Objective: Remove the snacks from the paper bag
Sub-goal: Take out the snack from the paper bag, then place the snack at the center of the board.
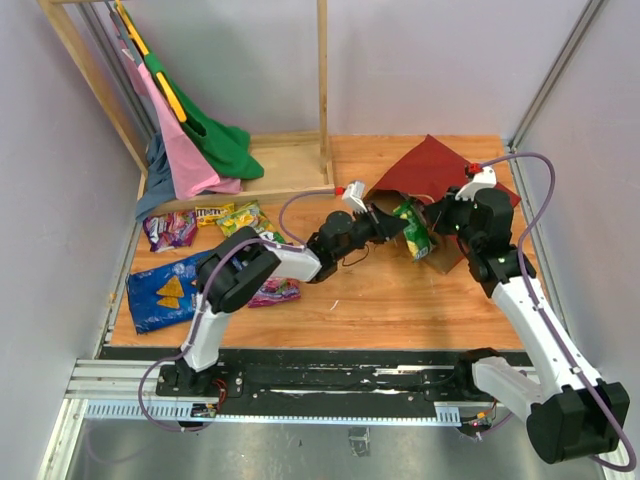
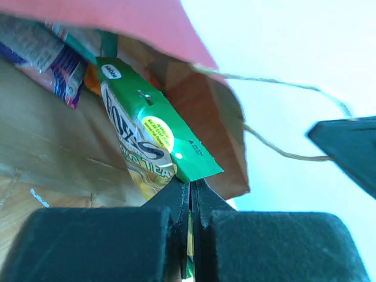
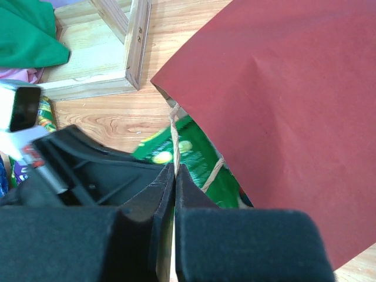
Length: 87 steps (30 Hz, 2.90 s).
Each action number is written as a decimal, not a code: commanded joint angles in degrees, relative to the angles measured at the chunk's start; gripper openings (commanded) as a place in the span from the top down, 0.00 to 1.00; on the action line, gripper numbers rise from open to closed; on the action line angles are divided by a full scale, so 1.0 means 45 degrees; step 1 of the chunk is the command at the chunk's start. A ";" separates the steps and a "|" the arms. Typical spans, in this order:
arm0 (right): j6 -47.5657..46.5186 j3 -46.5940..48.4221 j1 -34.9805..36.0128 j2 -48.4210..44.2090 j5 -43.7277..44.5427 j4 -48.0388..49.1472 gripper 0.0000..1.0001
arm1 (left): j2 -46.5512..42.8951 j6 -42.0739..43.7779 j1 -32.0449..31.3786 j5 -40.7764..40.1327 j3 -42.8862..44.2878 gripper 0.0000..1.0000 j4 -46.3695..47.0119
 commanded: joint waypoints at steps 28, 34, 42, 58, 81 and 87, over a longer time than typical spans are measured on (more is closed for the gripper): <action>0.0210 -0.0033 -0.0296 -0.0604 -0.0428 0.0346 0.99 | -0.8515 0.2977 0.0158 -1.4011 0.0894 0.99 -1.9919; 0.0249 -0.0047 -0.0290 -0.0543 -0.0636 0.0411 0.99 | -0.5348 -0.0101 0.0159 -1.5817 0.3568 0.99 -2.5827; 0.0160 -0.0118 -0.0280 -0.0723 -0.0581 0.0330 0.99 | -0.1148 -0.3092 0.0178 -1.6459 0.6383 0.99 -3.0115; 0.0005 -0.0129 -0.0293 -0.0781 -0.0478 0.0271 0.99 | -0.0457 0.0521 0.0311 -1.5618 0.7380 0.99 -2.5592; -0.0074 -0.0089 -0.0285 -0.0441 -0.0609 0.0268 0.99 | 0.1334 0.1189 0.0920 -1.1942 0.8125 0.99 -2.2829; -0.0051 -0.0101 -0.0283 -0.0411 -0.0641 0.0285 0.99 | 0.1171 0.1706 0.1072 -1.1450 0.7447 0.97 -2.1600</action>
